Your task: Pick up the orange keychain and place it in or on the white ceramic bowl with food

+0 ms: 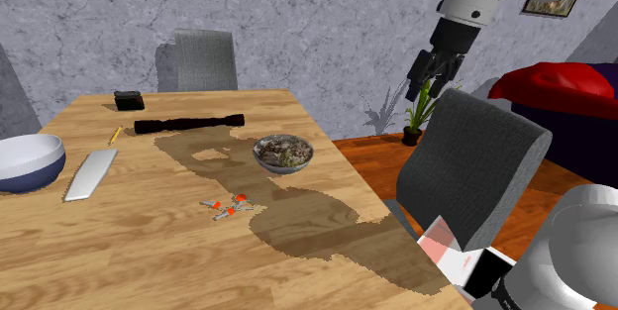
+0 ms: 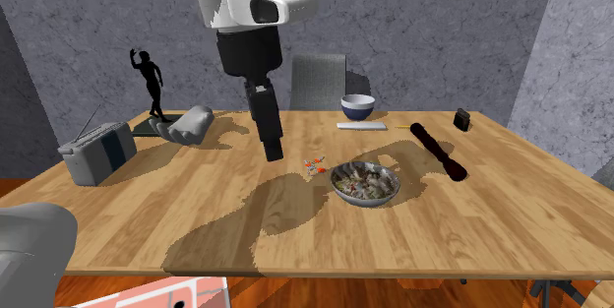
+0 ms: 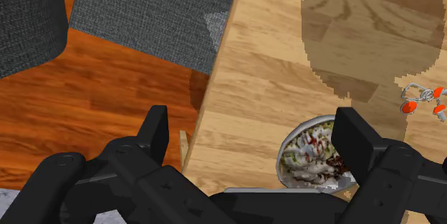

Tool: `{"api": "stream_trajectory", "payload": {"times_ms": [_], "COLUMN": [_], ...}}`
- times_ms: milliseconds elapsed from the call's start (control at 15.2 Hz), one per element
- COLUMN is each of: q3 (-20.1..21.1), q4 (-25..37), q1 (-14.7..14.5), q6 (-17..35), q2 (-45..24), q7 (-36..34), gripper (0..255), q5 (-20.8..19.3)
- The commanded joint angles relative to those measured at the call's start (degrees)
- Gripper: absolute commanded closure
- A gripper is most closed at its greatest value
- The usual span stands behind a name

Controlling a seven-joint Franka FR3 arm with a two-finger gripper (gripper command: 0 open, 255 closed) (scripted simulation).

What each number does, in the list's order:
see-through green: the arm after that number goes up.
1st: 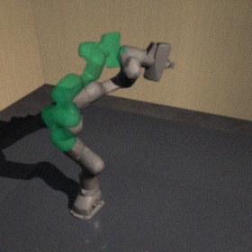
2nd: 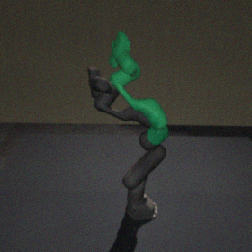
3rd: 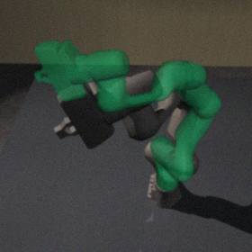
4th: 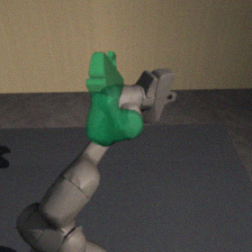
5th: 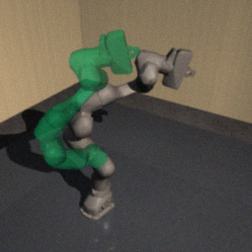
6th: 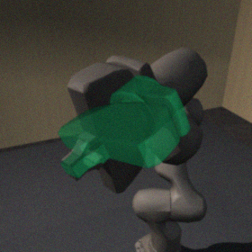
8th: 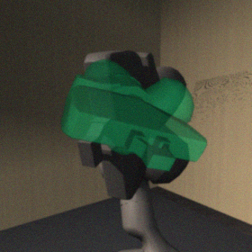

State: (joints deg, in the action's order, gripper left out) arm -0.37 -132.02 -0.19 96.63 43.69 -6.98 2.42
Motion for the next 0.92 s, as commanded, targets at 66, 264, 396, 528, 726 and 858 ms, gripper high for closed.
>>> {"api": "stream_trajectory", "payload": {"times_ms": [66,264,396,528,726,858], "q3": [1.2,5.0,7.4,9.8,13.3,15.6], "q4": [-0.4,-1.1,-1.2,-0.8,0.3,1.5], "q1": [-0.1,-0.4,-0.5,-0.6,-0.6,-0.5], "q6": [1.0,4.2,6.3,8.4,11.5,13.5], "q2": [-0.8,-3.7,-6.1,-8.8,-13.5,-16.9], "q7": [-1.8,-7.2,-10.8,-14.3,-19.7,-23.4], "gripper": [0,0,0,0,0,0], "q5": [0.6,2.2,3.1,3.9,4.5,4.6]}}
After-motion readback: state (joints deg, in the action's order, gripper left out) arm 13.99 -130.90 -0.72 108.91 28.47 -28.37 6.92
